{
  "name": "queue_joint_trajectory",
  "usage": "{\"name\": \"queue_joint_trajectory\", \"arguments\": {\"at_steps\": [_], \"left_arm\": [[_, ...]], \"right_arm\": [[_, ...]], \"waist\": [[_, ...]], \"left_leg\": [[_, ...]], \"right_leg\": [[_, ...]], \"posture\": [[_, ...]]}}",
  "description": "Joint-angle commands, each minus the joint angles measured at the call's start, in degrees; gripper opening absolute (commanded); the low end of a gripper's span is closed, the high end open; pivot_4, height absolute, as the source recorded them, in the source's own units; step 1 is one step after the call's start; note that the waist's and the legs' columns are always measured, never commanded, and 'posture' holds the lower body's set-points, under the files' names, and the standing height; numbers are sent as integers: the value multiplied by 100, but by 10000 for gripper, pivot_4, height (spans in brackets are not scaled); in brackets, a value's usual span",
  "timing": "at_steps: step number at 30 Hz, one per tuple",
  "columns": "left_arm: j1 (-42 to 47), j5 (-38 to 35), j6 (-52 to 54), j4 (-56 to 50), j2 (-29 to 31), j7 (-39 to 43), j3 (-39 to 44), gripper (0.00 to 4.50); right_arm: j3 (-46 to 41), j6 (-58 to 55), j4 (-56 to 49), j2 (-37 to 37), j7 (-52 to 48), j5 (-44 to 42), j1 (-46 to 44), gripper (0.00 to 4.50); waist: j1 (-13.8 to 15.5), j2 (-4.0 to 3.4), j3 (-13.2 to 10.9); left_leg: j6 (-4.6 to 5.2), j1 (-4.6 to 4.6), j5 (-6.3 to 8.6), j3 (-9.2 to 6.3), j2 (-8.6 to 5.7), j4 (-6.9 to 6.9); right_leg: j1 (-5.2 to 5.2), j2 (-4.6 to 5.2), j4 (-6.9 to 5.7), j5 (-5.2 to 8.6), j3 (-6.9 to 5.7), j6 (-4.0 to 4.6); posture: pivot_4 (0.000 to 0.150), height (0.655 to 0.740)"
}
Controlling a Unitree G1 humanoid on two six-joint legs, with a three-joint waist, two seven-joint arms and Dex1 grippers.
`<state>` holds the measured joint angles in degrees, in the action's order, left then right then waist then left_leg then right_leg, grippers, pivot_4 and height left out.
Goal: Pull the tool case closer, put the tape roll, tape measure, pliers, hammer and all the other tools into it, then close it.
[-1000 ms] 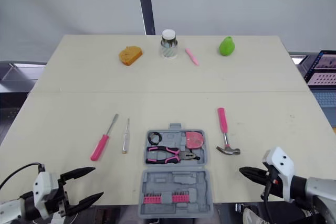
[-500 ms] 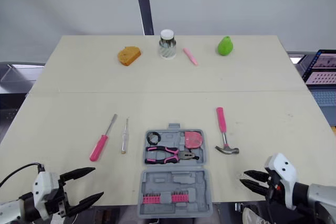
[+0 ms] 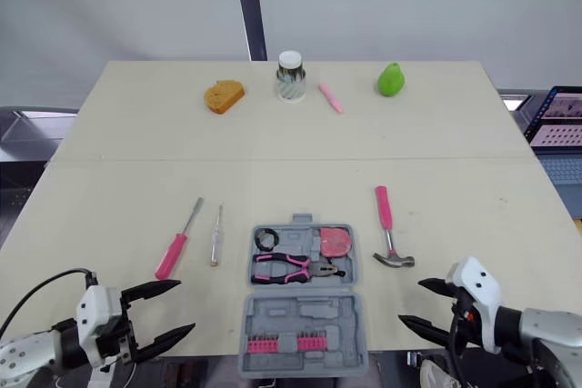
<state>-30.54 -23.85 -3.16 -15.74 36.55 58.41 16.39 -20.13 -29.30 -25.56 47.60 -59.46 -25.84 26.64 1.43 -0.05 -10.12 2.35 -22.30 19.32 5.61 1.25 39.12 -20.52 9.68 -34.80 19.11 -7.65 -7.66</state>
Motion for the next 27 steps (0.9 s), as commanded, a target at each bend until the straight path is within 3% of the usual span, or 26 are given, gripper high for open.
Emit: {"name": "queue_joint_trajectory", "arguments": {"at_steps": [1, 3, 8, 10, 16, 27], "left_arm": [[-32, -16, 13, -111, 52, 93, -99, 36236], [8, -28, 62, -124, 66, 99, -164, 26493], [445, 140, 227, -51, 83, -30, -483, 1054], [673, 246, 293, 18, 65, -132, -614, 0], [1235, 549, 408, 193, -10, -304, -1042, 0], [2013, 909, 1769, 151, 104, -593, -1889, 0]], "right_arm": [[130, 65, -322, 163, -43, 43, -23, 42443], [235, 8, -373, 154, 64, 30, -152, 36335], [687, 23, -233, 108, 267, 214, -606, 11207], [866, 72, -138, 83, 330, 319, -755, 716], [1339, 23, -28, 33, 480, 504, -1101, 241], [1677, -102, 157, 17, 677, 739, -1366, 241]], "waist": [[-1, 0, 0], [-1, 0, 0], [0, 0, 0], [9, 0, 0], [-1, 0, 0], [-3, 0, 0]], "left_leg": [[0, 1, 0, 1, 0, 0], [-1, 0, 0, 1, 3, 0], [-3, 0, -1, 2, 2, 0], [-2, 0, -4, 2, 1, 1], [4, 1, -7, 6, -8, 1], [8, 5, -12, 9, -15, 1]], "right_leg": [[0, 0, -1, 0, 0, 0], [-1, -1, -1, 0, 1, 0], [-3, -2, -4, 0, 0, 0], [-4, -4, -8, 0, -5, 0], [-6, -17, -20, 0, -17, -1], [-8, -20, -37, -1, -29, -2]], "posture": [[1500, 6950], [1500, 6950], [1500, 6950], [1500, 6950], [1500, 6950], [1500, 6950]]}}
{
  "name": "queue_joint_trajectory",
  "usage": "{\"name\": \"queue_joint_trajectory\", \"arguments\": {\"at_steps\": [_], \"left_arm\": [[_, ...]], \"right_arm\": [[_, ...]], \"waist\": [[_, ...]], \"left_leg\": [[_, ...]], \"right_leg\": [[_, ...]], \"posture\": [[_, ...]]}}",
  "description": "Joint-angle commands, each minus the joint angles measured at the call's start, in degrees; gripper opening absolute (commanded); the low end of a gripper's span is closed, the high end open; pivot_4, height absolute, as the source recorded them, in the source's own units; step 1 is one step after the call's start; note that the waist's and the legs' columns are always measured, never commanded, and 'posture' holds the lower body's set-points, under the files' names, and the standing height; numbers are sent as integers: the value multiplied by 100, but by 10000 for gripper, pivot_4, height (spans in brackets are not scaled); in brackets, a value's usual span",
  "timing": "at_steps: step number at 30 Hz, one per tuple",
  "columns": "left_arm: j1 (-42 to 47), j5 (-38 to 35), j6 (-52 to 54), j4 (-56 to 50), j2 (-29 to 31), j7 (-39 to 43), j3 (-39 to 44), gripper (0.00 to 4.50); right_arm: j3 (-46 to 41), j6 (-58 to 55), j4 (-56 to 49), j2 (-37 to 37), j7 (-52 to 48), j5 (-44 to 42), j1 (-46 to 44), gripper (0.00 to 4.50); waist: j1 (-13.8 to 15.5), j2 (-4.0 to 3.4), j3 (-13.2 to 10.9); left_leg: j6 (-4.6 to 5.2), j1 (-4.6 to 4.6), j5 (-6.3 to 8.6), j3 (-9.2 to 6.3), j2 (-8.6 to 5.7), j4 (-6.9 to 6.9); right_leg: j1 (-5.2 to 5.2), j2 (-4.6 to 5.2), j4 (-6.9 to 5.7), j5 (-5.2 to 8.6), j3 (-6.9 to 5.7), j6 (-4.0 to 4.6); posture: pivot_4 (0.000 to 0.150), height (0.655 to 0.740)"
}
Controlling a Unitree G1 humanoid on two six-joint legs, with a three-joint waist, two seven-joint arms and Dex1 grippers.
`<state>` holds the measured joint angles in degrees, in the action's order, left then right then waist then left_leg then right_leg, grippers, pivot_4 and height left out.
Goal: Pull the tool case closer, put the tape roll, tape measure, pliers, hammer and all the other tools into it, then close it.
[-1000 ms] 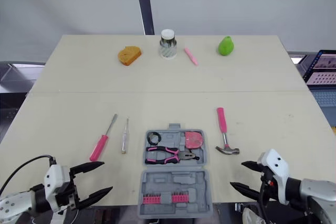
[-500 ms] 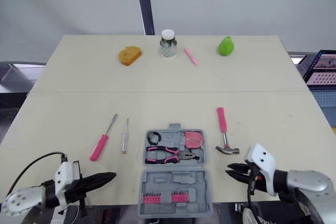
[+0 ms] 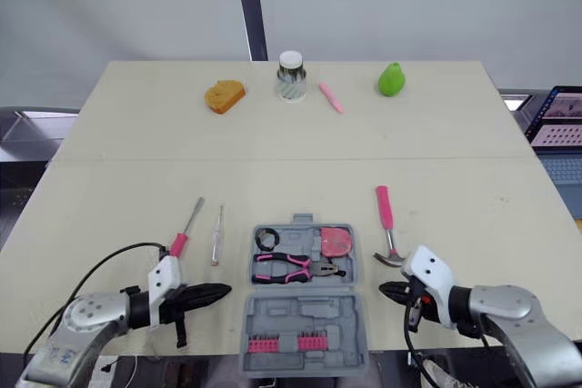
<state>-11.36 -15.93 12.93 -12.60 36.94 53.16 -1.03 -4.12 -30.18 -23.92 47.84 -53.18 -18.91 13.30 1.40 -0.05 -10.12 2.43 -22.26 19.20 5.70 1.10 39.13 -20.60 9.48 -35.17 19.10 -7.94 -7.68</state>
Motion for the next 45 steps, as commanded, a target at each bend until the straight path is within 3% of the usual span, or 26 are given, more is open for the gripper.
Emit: {"name": "queue_joint_trajectory", "arguments": {"at_steps": [1, 27, 45], "left_arm": [[165, 156, 198, -177, 45, -92, -207, 0], [1021, 173, 1623, -728, -31, -370, -1021, 0], [839, 375, 1418, -613, -28, -625, -1067, 0]], "right_arm": [[109, -30, -3, 1, 54, 51, -51, 241], [986, -584, 5, -26, 238, 285, -682, 241], [1265, -559, 55, -42, 179, 301, -964, 241]], "waist": [[0, 0, 0], [8, 0, 0], [5, 0, 0]], "left_leg": [[0, 0, 0, 0, -1, 0], [5, -2, -16, -5, -12, 0], [5, -2, -17, -5, -12, 0]], "right_leg": [[0, 0, -3, 0, 0, 0], [-1, 6, -30, 0, -2, -1], [-1, 7, -30, 0, -2, -1]], "posture": [[1500, 6950], [1500, 6950], [1500, 6950]]}}
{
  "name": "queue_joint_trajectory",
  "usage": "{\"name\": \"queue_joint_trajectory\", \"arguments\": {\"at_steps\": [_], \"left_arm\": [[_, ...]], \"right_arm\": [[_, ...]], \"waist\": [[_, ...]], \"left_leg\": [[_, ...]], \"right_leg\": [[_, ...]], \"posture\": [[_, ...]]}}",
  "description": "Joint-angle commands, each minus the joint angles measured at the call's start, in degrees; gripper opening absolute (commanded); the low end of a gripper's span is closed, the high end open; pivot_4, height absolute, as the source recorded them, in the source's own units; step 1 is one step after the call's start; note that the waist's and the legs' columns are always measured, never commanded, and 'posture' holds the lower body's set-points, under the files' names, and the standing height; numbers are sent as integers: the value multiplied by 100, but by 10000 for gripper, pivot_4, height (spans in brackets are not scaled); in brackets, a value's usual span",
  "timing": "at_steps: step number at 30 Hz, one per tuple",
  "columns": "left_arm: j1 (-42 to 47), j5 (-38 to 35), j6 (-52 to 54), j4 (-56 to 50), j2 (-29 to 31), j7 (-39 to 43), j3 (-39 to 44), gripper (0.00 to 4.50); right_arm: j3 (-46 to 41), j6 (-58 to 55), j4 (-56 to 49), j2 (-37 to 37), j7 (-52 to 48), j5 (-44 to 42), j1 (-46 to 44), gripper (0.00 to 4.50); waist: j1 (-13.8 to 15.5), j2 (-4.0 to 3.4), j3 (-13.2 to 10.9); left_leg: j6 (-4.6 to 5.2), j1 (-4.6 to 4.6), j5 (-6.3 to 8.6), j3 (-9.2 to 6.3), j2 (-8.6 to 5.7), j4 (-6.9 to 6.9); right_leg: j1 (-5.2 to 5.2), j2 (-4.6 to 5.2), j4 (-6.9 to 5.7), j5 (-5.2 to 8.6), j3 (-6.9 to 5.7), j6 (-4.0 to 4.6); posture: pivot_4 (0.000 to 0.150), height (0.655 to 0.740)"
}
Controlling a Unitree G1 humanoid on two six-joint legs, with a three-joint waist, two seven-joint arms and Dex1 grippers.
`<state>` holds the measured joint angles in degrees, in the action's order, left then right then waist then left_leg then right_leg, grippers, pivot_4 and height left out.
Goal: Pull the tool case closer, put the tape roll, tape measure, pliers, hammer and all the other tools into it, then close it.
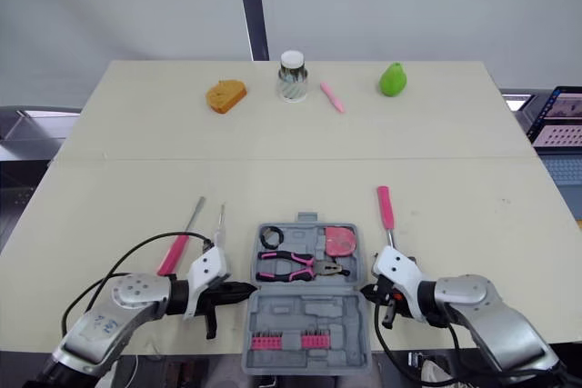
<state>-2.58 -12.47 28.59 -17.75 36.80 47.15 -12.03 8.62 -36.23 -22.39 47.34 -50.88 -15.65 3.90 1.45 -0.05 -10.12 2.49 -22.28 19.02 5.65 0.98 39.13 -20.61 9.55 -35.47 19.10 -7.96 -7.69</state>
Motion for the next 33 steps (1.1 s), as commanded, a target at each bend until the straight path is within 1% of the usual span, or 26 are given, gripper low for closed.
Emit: {"name": "queue_joint_trajectory", "arguments": {"at_steps": [1, 19, 33], "left_arm": [[-40, 28, -172, -78, -27, -36, 36, 0], [49, 327, -611, 345, -360, -131, -222, 0], [253, 454, -746, 622, -625, -198, -159, 0]], "right_arm": [[-6, 42, -99, 6, -52, -27, -35, 241], [232, 55, -38, -27, -118, 24, -335, 241], [283, 6, 100, -203, -49, 135, -581, 241]], "waist": [[0, 0, 0], [1, 0, 0], [12, 0, 0]], "left_leg": [[0, 0, 0, -1, 0, 0], [0, 0, -2, 0, -1, 0], [3, 0, -8, -7, -7, 2]], "right_leg": [[0, 0, 0, 0, 0, 0], [0, 1, -2, 0, -2, 0], [2, 7, -4, -2, -5, -3]], "posture": [[1500, 6950], [1500, 6950], [1500, 6950]]}}
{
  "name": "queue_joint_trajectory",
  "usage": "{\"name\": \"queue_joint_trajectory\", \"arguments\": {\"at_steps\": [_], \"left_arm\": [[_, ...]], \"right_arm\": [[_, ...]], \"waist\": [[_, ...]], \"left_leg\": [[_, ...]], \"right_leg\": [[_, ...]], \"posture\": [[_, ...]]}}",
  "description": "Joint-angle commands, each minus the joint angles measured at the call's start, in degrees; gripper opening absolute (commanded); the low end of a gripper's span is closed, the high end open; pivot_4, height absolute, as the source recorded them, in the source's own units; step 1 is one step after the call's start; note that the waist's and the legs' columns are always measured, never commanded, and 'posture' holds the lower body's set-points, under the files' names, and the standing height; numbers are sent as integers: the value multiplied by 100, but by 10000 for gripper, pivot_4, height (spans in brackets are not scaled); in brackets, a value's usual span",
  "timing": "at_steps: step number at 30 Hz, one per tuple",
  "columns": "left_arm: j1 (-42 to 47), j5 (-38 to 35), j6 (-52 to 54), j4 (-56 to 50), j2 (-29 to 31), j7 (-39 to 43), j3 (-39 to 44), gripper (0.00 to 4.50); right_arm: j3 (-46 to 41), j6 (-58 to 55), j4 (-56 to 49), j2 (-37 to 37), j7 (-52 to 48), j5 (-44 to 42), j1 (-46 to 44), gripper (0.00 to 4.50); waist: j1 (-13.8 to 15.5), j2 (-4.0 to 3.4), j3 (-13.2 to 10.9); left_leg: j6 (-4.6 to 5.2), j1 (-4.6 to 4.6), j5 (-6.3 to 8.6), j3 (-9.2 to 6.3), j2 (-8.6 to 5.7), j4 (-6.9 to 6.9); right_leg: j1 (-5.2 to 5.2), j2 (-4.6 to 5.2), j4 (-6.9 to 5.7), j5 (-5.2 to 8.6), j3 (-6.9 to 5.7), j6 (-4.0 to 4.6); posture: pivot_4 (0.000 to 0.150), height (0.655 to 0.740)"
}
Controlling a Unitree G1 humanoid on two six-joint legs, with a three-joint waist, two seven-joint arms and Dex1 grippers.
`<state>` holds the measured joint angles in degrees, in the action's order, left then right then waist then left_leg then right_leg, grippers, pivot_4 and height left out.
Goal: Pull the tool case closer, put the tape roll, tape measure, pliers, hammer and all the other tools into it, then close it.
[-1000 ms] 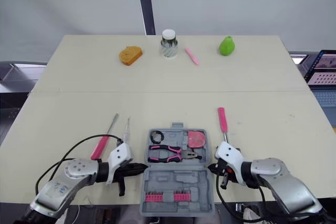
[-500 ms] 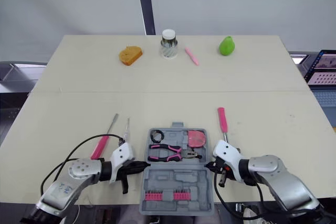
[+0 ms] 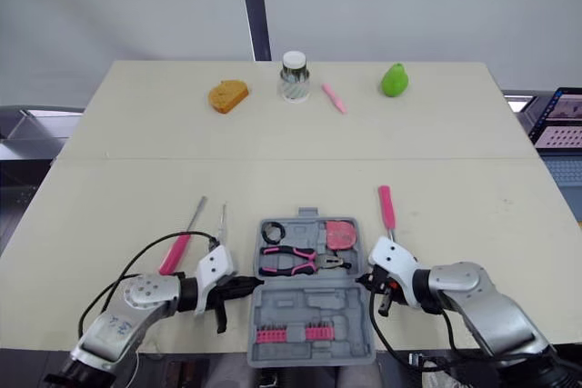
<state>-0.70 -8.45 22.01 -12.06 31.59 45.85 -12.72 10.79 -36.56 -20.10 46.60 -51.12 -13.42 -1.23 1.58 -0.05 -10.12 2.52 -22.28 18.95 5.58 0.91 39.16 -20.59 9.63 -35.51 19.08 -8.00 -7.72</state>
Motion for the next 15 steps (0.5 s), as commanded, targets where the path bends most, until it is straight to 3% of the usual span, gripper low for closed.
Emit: {"name": "queue_joint_trajectory", "arguments": {"at_steps": [1, 15], "left_arm": [[62, 59, -104, 66, -103, -65, -87, 0], [113, 177, -299, 284, -199, -165, -42, 0]], "right_arm": [[63, 39, -129, -138, -27, -79, -69, 241], [59, -28, -51, -296, 33, 16, -181, 241]], "waist": [[-3, 0, 0], [-3, 0, 0]], "left_leg": [[0, 0, 0, 0, 0, 0], [-3, 1, -3, -2, 0, 0]], "right_leg": [[0, 0, 0, 0, 0, 0], [1, 1, -1, 0, -1, 0]], "posture": [[1500, 6950], [1500, 6950]]}}
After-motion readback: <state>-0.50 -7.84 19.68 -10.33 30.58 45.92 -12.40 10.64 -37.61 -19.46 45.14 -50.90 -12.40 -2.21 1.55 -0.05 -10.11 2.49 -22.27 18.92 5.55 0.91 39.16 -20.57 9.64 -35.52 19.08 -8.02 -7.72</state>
